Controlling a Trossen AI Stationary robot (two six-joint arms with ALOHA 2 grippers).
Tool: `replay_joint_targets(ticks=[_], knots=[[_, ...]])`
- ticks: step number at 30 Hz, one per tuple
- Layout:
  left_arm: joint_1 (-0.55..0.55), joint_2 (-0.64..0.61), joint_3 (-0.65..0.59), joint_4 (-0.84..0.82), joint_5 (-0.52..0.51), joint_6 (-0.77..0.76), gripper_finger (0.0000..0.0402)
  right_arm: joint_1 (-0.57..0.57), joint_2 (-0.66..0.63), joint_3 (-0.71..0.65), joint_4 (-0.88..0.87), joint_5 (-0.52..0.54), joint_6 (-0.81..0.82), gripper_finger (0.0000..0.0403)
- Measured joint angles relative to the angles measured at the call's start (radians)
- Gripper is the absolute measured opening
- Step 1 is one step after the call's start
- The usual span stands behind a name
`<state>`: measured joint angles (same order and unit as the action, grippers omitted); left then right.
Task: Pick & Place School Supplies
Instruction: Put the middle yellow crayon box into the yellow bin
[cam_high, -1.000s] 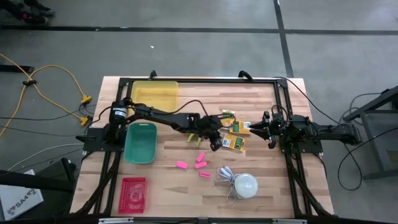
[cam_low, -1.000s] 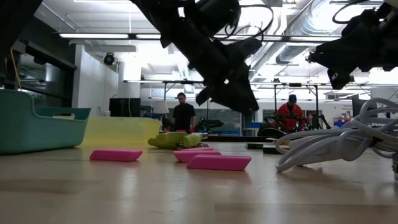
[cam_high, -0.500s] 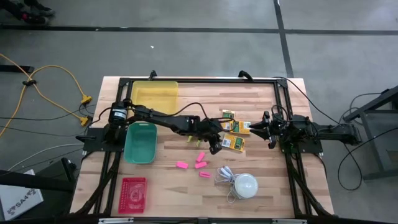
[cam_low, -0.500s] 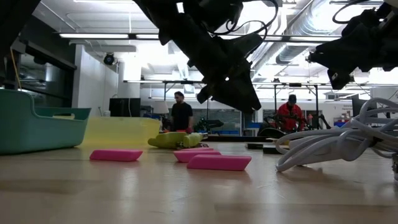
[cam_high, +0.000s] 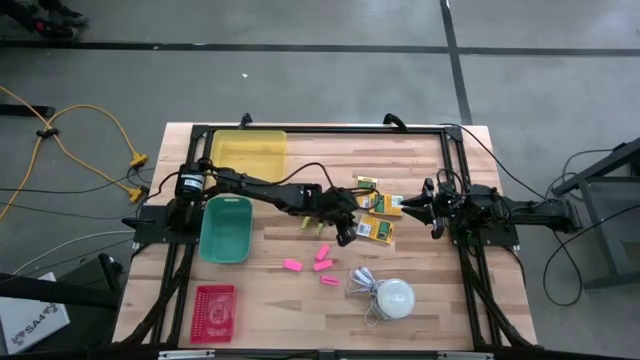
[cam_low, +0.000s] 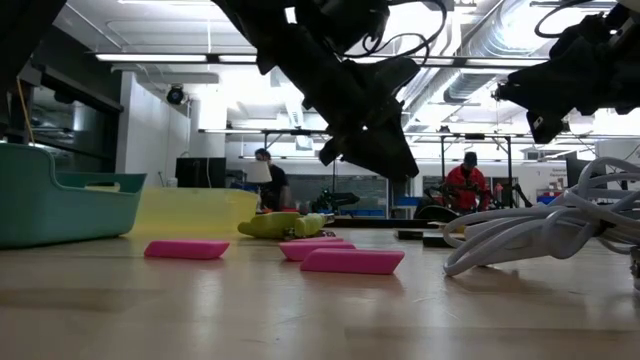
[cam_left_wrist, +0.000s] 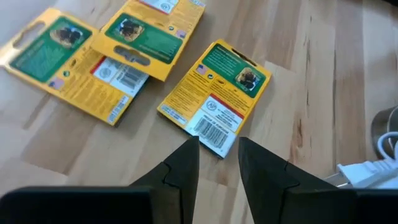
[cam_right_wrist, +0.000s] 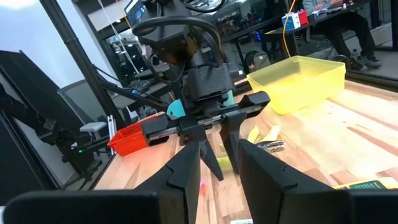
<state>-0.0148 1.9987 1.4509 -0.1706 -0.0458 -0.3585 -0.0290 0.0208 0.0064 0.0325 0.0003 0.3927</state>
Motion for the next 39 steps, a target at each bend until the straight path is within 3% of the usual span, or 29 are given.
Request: replay_joint_targets(ticks=[5, 12, 18, 24, 30, 39], knots=[[-0.007, 0.000, 0.000, 0.002, 0.002, 0.046, 0.0108, 0.000, 0.023, 0.000, 0.025, 0.001, -0.031, 0.0095], [-0.026, -0.005, 0.000, 0.008, 0.001, 0.102, 0.0108, 0.000, 0.127, 0.000, 0.206, 0.003, -0.095, 0.0095], [-0.046, -0.005, -0.001, 0.008, -0.011, 0.120, 0.0108, 0.000, 0.306, 0.017, 0.263, 0.053, -0.103, 0.0095], [-0.059, -0.005, -0.001, 0.007, -0.015, 0.135, 0.0108, 0.000, 0.522, 0.143, 0.273, 0.050, -0.146, 0.0095], [-0.067, -0.005, -0.001, 0.007, -0.016, 0.139, 0.0108, 0.000, 0.709, 0.281, 0.252, 0.075, -0.241, 0.0095], [-0.091, -0.009, -0.002, -0.037, -0.070, 0.157, 0.0108, -0.001, 0.884, 0.441, -0.002, 0.178, -0.251, 0.0095]])
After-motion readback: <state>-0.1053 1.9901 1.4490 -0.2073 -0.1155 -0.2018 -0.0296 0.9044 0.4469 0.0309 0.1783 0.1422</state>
